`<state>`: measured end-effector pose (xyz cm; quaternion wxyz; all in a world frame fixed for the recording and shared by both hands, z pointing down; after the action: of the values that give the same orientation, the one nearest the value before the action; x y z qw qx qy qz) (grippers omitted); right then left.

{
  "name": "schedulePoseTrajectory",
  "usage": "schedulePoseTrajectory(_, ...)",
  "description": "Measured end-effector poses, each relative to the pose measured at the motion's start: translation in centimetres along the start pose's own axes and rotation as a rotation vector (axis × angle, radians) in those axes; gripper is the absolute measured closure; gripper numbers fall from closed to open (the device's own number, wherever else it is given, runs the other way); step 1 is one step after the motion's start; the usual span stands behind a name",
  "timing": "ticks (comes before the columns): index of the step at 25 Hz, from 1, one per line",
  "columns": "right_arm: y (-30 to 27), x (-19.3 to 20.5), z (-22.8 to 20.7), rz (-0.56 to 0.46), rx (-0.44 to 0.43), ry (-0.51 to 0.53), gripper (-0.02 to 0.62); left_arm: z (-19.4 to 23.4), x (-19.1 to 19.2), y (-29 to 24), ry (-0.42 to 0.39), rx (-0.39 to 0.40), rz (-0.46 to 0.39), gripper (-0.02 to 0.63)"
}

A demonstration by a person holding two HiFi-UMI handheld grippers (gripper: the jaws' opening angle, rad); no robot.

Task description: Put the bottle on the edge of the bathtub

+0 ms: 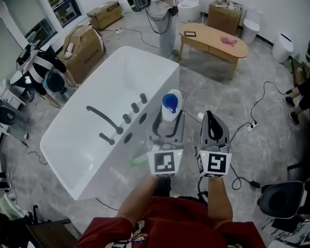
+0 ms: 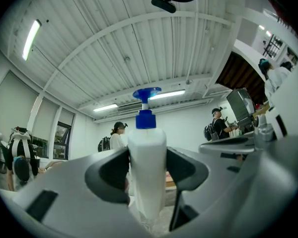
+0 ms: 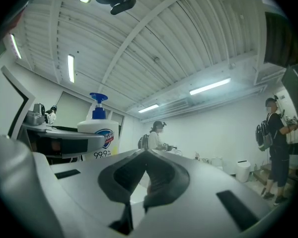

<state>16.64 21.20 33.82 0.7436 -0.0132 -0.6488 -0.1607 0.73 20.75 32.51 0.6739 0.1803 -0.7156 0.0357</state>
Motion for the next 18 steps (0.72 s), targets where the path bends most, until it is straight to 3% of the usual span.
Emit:
schedulePoseTrajectory(5,-5.0,0.9,0.6,0.012,-0.007,0.005,0.583,2.8,1.1,-3.8,0.056,-0.016,0.007,0.365)
schedulePoseTrajectory(11,-11.3,1.3,1.7,0.021,-0.004,0.013,0.583,7.1,2.2,-8.6,0.049,-0.004,0.014,0.365)
schedulePoseTrajectory(18,-17.3,2.3,3.7,0.047,-0.008,0.025,0.583,11.7,3.2,-12.8,0.101,-0.014,0.006,0.365)
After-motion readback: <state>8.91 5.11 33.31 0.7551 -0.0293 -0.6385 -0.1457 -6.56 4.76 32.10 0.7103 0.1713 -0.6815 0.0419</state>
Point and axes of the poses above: the fingertips, and each gripper's own axes: y backward along the fingers, z to its left, x out of its underside, the point moved 8 cm from there along y, backward along the fingers, and after that the axes turned 4 degrees about y, right-handed, at the moved point
